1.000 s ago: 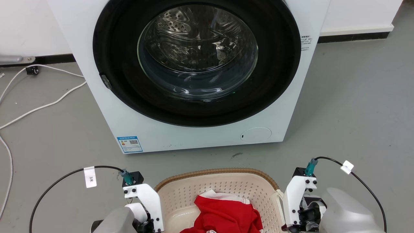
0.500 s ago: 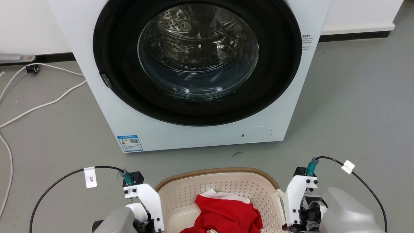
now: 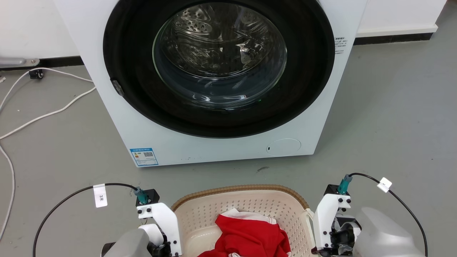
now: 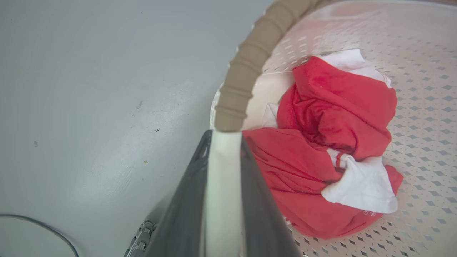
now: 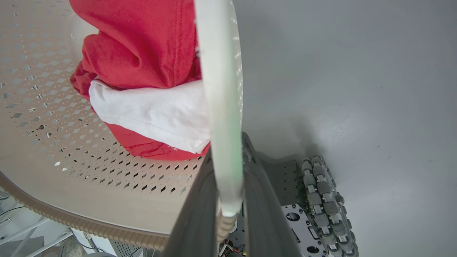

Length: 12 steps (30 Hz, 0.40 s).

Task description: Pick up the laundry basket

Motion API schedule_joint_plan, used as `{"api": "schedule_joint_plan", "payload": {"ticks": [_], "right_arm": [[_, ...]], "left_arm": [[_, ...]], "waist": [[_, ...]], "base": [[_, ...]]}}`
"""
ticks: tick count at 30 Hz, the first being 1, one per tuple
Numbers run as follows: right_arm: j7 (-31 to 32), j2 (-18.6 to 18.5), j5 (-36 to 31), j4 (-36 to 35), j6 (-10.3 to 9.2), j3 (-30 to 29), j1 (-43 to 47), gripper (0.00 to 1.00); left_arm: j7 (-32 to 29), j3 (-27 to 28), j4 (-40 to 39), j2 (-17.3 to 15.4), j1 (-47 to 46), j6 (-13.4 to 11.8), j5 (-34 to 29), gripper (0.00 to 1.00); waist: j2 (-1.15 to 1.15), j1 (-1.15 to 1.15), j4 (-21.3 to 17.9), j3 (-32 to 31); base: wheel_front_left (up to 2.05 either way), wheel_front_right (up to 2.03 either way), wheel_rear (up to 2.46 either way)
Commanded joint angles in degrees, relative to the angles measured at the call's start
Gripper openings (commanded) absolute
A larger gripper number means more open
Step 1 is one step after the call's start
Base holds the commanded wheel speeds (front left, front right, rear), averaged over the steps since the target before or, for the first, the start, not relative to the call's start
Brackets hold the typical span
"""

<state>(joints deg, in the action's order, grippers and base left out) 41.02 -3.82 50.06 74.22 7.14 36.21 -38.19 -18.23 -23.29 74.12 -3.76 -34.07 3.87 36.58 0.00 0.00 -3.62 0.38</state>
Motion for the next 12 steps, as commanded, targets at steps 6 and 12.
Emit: {"api": "schedule_joint_plan", "payload": {"ticks": [6, 12], "right_arm": [[-0.3, 1.7, 1.2, -0.7, 0.65, 0.2, 0.4, 0.0], [-0.5, 1.7, 1.4, -0.7, 0.65, 0.6, 0.4, 0.0]], "left_arm": [[0.4, -0.4, -0.5, 1.6, 0.0, 0.7, 0.8, 0.0], [0.6, -0.8, -0.5, 1.6, 0.0, 0.6, 1.2, 0.0]], "waist": [[0.0, 0.0, 0.0, 0.1], [0.0, 0.0, 0.0, 0.2]], "base": [[0.0, 0.0, 0.0], [0.0, 0.0, 0.0]]}}
